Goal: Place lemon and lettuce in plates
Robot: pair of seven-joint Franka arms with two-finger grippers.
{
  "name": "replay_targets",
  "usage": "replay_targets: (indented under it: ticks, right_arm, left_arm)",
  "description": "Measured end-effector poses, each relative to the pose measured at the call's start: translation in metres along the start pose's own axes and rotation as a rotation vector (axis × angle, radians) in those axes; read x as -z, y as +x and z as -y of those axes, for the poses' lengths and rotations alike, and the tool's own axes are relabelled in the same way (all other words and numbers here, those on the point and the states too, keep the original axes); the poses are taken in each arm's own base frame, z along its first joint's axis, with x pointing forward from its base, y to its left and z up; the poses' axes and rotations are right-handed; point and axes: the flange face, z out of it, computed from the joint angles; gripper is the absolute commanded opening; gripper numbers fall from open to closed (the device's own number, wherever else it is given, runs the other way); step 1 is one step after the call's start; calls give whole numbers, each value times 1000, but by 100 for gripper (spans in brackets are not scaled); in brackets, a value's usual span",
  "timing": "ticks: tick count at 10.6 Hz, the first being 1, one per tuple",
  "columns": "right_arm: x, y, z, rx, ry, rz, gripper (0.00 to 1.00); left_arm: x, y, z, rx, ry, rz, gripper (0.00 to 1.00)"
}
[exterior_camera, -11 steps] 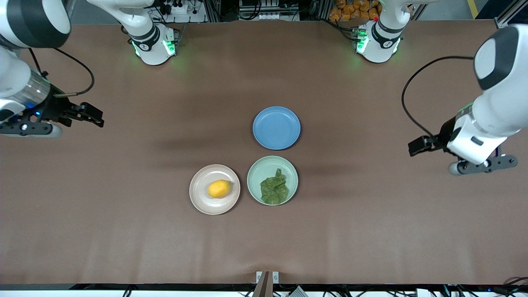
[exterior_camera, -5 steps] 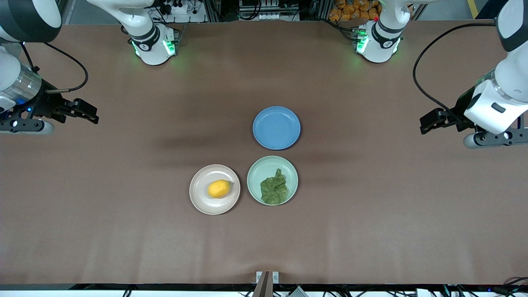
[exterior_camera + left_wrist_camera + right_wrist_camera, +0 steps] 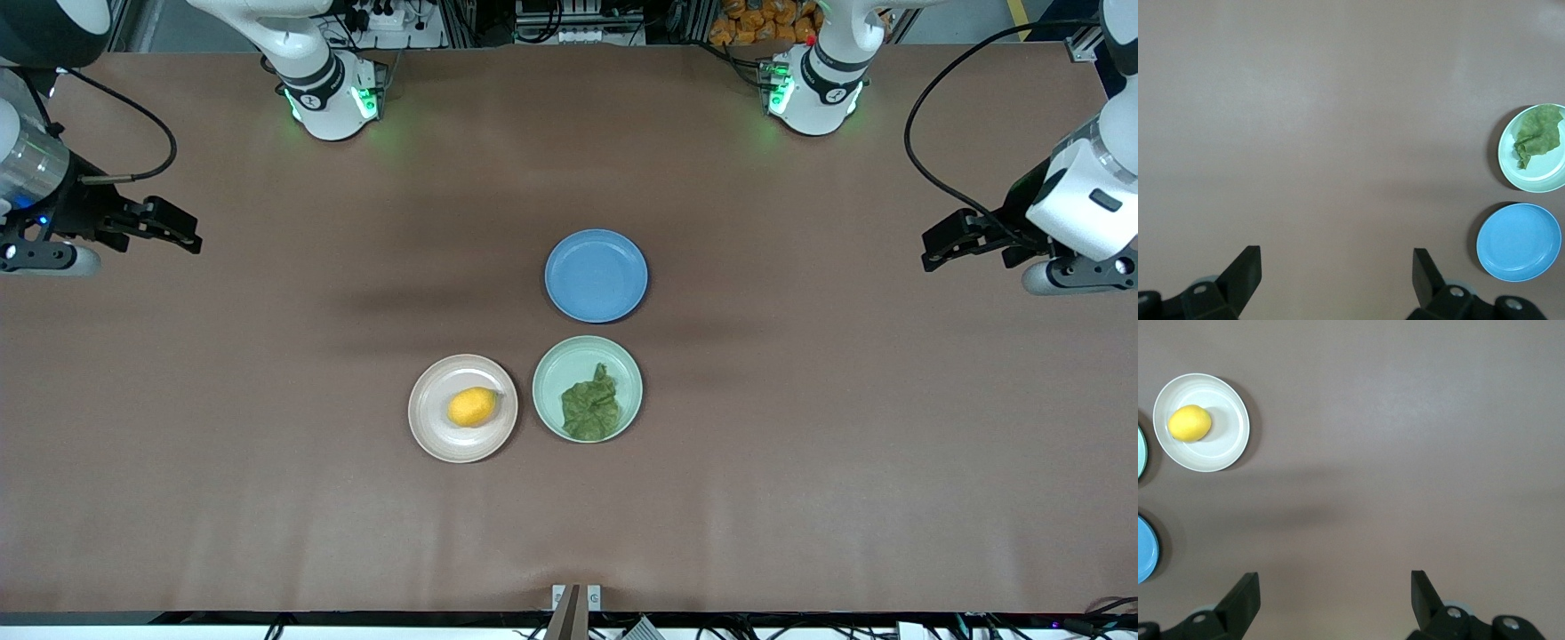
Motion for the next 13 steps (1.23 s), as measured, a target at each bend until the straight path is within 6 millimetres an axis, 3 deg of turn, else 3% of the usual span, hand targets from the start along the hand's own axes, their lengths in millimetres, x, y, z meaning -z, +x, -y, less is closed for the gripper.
replay_targets:
  ticks: [7,11,13]
  right_arm:
    - [6,-4,-2,-2,-2,15,100]
    - [10,-4,-18,-31,0,17,100]
    - [15,-7,-17,-29,0,9,100]
  left_arm:
    - [-2,-2,5,8,3,8,100]
    - [-12,2,5,9,5,26,100]
    - [-13,2,4,8,3,28,100]
